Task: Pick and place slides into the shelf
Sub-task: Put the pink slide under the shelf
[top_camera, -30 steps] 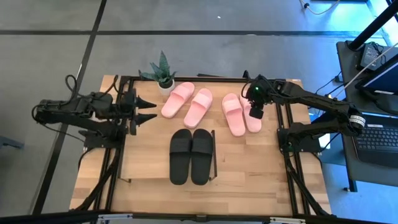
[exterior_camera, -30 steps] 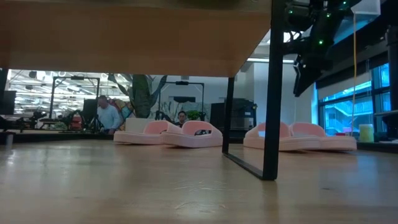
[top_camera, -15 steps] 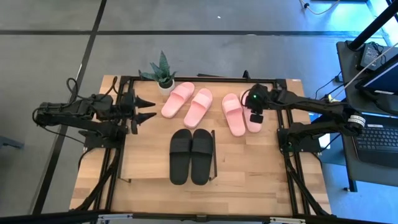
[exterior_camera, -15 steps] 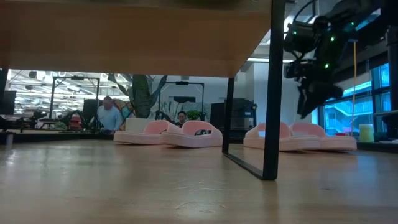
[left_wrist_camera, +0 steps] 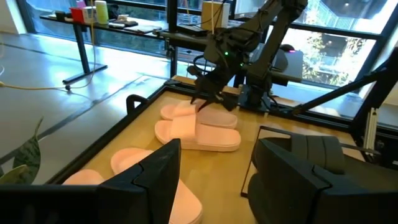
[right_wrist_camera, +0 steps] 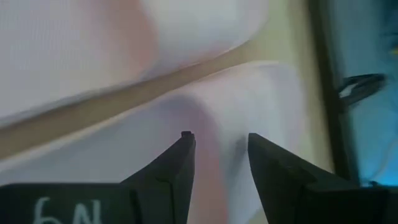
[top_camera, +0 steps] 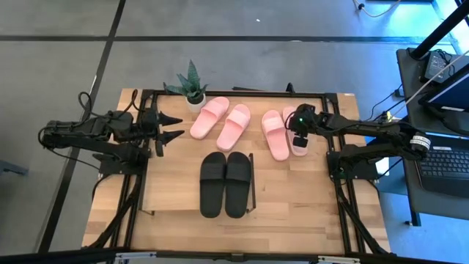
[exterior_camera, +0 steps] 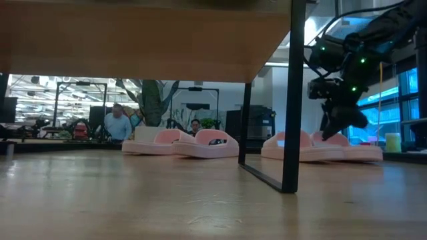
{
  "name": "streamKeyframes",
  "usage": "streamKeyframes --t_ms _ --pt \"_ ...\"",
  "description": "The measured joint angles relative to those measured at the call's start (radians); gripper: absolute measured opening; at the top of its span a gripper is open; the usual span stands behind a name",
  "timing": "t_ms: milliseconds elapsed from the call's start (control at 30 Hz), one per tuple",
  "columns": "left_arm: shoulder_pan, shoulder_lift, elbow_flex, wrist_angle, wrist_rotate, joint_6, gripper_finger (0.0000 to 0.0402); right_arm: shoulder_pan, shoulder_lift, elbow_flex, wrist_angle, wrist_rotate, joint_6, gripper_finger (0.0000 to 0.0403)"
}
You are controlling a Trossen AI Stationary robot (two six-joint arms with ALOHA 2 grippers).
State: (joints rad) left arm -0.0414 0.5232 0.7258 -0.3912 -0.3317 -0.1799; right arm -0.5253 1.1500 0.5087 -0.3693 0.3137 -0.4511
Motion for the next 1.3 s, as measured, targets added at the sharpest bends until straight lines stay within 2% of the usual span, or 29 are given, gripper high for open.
streamKeyframes --t_ms 133,433,600,767,867,1000,1300 --pt "0.000 0.000 0.000 0.000 -0.024 0.000 0.0200 0.000 0.000 -0.038 0.115 0.067 -0.003 0.0150" --pt "0.000 0.000 0.000 0.000 -0.034 0.005 0.0200 -0.002 0.055 -0.044 0.127 0.099 -0.003 0.0142" --pt "0.000 0.000 0.000 0.000 -0.034 0.007 0.0200 -0.001 0.100 -0.044 0.143 0.144 -0.003 0.0105" --pt "0.000 0.000 0.000 0.000 -0.034 0.007 0.0200 -0.001 0.104 -0.041 0.142 0.224 0.023 0.0042" --pt "0.000 0.000 0.000 0.000 -0.034 0.008 0.0200 -0.003 0.106 -0.010 0.096 0.281 0.104 0.0013" --pt "0.000 0.000 0.000 0.000 -0.034 0.008 0.0200 -0.002 0.094 0.075 -0.003 0.276 0.212 0.0016" --pt "0.000 0.000 0.000 -0.005 -0.034 0.008 0.0200 0.069 0.068 0.437 -0.482 0.277 0.371 0.0012"
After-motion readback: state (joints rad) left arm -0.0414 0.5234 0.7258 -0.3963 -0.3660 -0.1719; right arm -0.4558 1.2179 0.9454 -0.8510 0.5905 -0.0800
